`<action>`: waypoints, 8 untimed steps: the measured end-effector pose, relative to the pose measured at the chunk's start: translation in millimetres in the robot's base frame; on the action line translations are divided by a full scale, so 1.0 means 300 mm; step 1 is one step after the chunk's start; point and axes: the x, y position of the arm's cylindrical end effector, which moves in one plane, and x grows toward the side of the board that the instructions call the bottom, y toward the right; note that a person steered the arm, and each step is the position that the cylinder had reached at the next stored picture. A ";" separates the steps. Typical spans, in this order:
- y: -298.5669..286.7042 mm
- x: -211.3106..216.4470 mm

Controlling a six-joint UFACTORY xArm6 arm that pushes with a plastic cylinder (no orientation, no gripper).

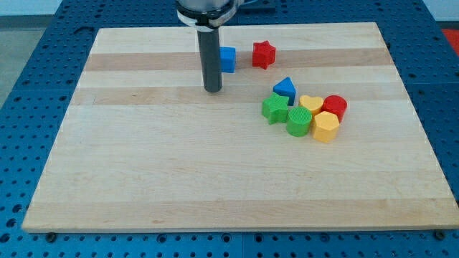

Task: Point your arm above the blue cube

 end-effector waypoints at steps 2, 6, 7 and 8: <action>-0.095 -0.029; -0.257 -0.168; -0.256 -0.266; -0.255 -0.334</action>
